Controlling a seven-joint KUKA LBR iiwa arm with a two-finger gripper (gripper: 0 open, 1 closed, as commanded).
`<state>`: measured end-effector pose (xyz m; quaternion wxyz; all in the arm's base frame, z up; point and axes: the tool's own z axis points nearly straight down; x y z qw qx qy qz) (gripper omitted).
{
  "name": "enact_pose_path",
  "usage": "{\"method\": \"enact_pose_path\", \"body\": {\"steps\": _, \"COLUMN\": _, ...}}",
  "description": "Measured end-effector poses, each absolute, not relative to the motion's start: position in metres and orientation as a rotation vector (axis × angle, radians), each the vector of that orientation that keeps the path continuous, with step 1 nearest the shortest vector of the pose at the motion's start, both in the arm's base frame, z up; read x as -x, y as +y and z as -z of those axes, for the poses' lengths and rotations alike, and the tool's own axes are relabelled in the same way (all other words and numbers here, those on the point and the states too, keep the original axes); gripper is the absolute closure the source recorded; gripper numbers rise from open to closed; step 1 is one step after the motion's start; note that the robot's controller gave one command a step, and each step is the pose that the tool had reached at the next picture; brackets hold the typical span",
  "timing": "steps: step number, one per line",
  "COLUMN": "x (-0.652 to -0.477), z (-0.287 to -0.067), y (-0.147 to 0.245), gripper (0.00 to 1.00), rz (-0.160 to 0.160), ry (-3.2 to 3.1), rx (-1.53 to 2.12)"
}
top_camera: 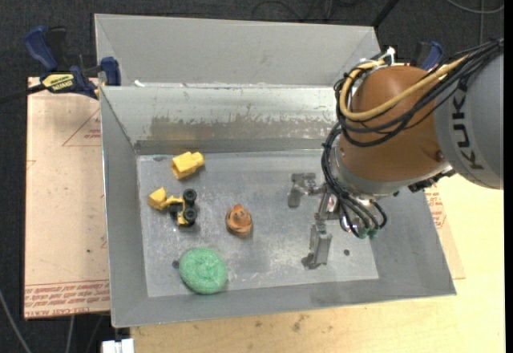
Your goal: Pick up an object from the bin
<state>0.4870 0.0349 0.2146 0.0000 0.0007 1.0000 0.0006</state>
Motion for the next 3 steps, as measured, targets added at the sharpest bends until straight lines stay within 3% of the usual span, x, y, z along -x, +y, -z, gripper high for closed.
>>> {"method": "enact_pose_path", "body": {"steps": 1, "x": -0.487, "z": -0.215, "y": 0.035, "gripper": 0.00, "rz": -0.002, "ry": 3.142, "rx": -0.002}}
{"method": "enact_pose_path", "body": {"steps": 3, "x": -0.510, "z": -0.125, "y": 0.065, "gripper": 0.00, "rz": -0.003, "ry": 3.137, "rx": -0.181}}
